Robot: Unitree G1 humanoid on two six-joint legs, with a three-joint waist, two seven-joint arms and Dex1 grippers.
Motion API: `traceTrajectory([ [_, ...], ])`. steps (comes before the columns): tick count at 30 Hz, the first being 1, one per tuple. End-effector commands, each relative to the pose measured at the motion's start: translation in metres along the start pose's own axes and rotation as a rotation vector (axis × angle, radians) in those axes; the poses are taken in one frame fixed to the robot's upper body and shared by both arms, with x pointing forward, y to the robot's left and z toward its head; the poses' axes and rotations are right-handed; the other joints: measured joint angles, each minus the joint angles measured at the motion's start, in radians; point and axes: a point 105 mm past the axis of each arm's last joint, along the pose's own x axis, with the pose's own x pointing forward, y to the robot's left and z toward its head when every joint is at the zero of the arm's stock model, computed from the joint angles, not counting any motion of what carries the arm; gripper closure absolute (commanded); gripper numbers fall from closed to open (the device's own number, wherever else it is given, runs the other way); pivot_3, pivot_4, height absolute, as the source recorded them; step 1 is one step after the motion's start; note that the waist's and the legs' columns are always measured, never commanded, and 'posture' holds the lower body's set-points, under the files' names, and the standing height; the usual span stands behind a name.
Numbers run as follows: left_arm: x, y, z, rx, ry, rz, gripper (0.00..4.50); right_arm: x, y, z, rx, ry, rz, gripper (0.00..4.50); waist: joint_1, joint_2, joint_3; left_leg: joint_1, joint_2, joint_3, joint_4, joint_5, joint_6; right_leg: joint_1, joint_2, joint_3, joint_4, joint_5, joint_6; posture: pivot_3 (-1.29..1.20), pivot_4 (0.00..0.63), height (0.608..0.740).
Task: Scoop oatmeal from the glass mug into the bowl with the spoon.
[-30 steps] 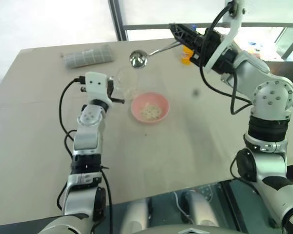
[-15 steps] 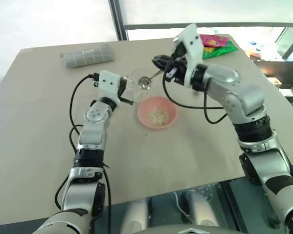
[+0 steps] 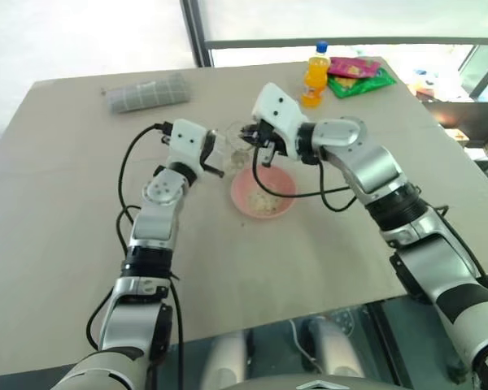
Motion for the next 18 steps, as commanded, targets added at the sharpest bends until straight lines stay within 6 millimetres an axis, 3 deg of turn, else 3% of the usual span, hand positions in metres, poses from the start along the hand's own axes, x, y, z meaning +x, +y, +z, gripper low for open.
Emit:
traceTrajectory([
  [1, -0.001, 0.014, 0.028, 0.061, -0.109, 0.047, 4.48, -0.003, -0.008, 0.01, 0.159, -0.03, 0.002, 4.42, 0.0, 0.0, 0.0, 0.0, 0.0, 0.0, 0.0, 0.0, 0.0, 0.0, 0.0, 0.0, 0.0, 0.0, 0.0, 0.0, 0.15, 0.74],
  [5, -0.003, 0.016, 0.024, 0.066, -0.107, 0.056, 4.48, -0.006, -0.019, 0.017, 0.379, -0.074, -0.026, 4.42, 0.001, 0.0, 0.0, 0.0, 0.0, 0.0, 0.0, 0.0, 0.0, 0.0, 0.0, 0.0, 0.0, 0.0, 0.0, 0.0, 0.15, 0.74],
  [11, -0.008, 0.017, 0.011, 0.057, -0.083, 0.072, 4.48, -0.023, -0.053, 0.029, 0.694, -0.163, -0.125, 4.42, 0.001, 0.0, 0.0, 0.0, 0.0, 0.0, 0.0, 0.0, 0.0, 0.0, 0.0, 0.0, 0.0, 0.0, 0.0, 0.0, 0.15, 0.74],
  [18, -0.01, 0.019, -0.003, -0.025, -0.064, 0.113, 4.48, -0.034, -0.063, 0.025, 0.928, -0.172, -0.175, 4.42, 0.0, 0.0, 0.0, 0.0, 0.0, 0.0, -0.001, -0.001, 0.001, 0.0, 0.0, 0.0, 0.0, 0.0, 0.0, 0.0, 0.15, 0.74],
])
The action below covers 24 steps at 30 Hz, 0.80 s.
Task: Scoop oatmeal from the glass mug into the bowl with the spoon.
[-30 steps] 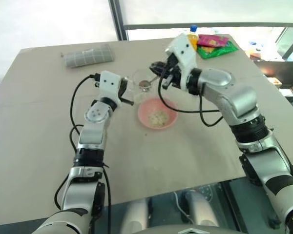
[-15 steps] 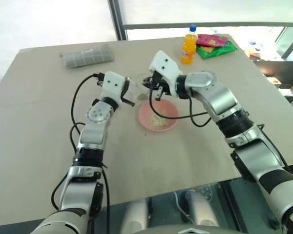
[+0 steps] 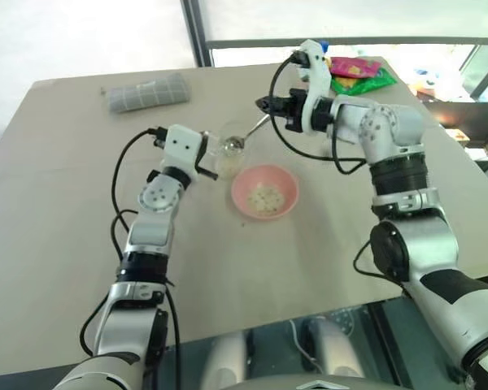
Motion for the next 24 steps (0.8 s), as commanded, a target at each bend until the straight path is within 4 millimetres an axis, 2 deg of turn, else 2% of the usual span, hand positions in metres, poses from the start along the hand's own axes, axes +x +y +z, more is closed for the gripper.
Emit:
traceTrajectory([
  [1, -0.001, 0.009, 0.007, -0.03, -0.053, 0.044, 4.48, -0.008, 0.005, 0.017, 0.063, -0.036, -0.01, 4.42, 0.0, 0.0, 0.0, 0.0, 0.0, 0.0, 0.0, 0.0, 0.0, 0.0, 0.0, 0.0, 0.0, 0.0, 0.0, 0.0, 0.15, 0.74],
  [6, -0.001, 0.004, 0.005, -0.069, -0.066, 0.046, 4.48, -0.01, 0.003, 0.006, 0.068, 0.014, -0.049, 4.42, 0.0, 0.0, 0.0, 0.0, 0.0, 0.0, 0.0, -0.002, 0.003, 0.0, 0.0, 0.0, 0.0, 0.0, 0.0, 0.0, 0.15, 0.74],
  [12, -0.002, -0.002, -0.001, -0.113, -0.076, 0.041, 4.48, -0.01, 0.003, 0.001, 0.223, 0.036, -0.072, 4.42, 0.0, 0.0, 0.0, 0.0, 0.0, 0.0, 0.0, -0.002, 0.003, 0.0, 0.0, 0.0, 0.0, 0.0, 0.0, 0.0, 0.15, 0.74],
  [18, -0.01, 0.0, -0.012, -0.169, -0.074, 0.057, 4.48, -0.016, -0.003, 0.001, 0.354, 0.035, -0.094, 4.42, 0.0, 0.0, 0.0, 0.0, 0.0, 0.0, 0.0, -0.002, 0.003, 0.0, 0.0, 0.0, 0.0, 0.0, 0.0, 0.0, 0.15, 0.74],
  [24, -0.016, 0.002, -0.027, -0.196, -0.035, 0.072, 4.48, -0.022, 0.002, 0.008, 0.398, 0.021, -0.063, 4.42, 0.0, 0.0, 0.0, 0.0, 0.0, 0.0, 0.0, -0.002, 0.003, 0.0, 0.0, 0.0, 0.001, 0.0, 0.0, 0.0, 0.15, 0.74],
])
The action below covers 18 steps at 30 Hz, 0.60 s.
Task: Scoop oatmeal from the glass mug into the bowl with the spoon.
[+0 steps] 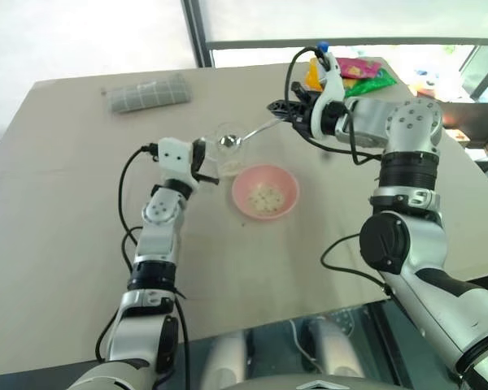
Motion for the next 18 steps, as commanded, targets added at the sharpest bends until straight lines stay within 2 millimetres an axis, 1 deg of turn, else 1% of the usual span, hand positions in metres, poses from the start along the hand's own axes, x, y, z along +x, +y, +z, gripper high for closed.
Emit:
traceTrajectory([
  [1, -0.005, 0.006, -0.008, -0.019, 0.018, 0.022, 4.48, -0.005, 0.011, 0.007, -0.01, -0.013, 0.025, 4.42, 0.0, 0.0, 0.0, 0.0, 0.0, 0.0, 0.0, 0.0, 0.0, 0.0, 0.0, 0.0, 0.0, 0.0, 0.0, 0.0, 0.15, 0.74],
  [7, -0.005, 0.007, -0.009, -0.015, 0.022, 0.025, 4.48, -0.008, 0.01, 0.011, 0.058, -0.028, 0.032, 4.42, 0.0, 0.0, 0.0, 0.0, 0.0, 0.0, 0.0, 0.0, 0.0, 0.0, 0.0, 0.0, 0.0, 0.0, 0.0, 0.0, 0.15, 0.74],
  [18, -0.002, 0.0, -0.007, -0.012, 0.016, 0.012, 4.48, -0.011, 0.017, 0.02, 0.11, -0.048, 0.044, 4.42, -0.001, 0.0, 0.0, 0.0, 0.0, 0.0, 0.0, 0.0, 0.0, 0.0, 0.0, 0.0, 0.0, 0.0, 0.0, 0.0, 0.15, 0.74],
])
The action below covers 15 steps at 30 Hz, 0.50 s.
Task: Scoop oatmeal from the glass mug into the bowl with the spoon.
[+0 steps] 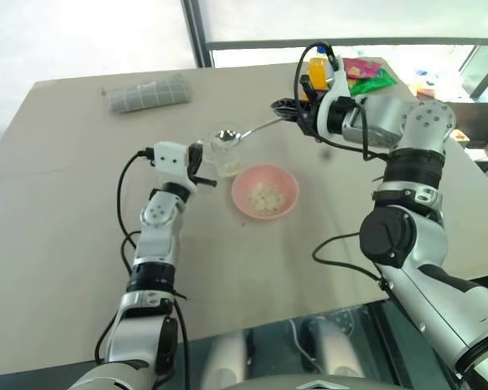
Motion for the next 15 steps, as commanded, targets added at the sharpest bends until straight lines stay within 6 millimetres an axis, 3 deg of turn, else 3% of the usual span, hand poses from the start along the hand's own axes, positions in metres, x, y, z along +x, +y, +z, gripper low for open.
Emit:
traceTrajectory([
  [1, -0.0012, -0.0018, -0.0036, 0.002, 0.01, 0.0, 4.48, -0.0051, 0.0181, 0.0114, -0.011, -0.038, 0.05, 4.42, 0.0, 0.0, 0.0, 0.0, 0.0, 0.0, 0.0, 0.0, 0.0, 0.0, 0.0, 0.0, 0.0, 0.0, 0.0, 0.0, 0.15, 0.74],
  [15, -0.0022, -0.004, -0.0077, -0.002, 0.02, -0.002, 4.48, -0.0028, 0.0172, 0.0156, 0.098, -0.052, 0.054, 4.42, -0.001, 0.0, 0.0, 0.0, 0.0, 0.0, 0.0, 0.0, 0.0, 0.0, 0.0, 0.0, 0.0, 0.0, 0.0, 0.0, 0.15, 0.74],
])
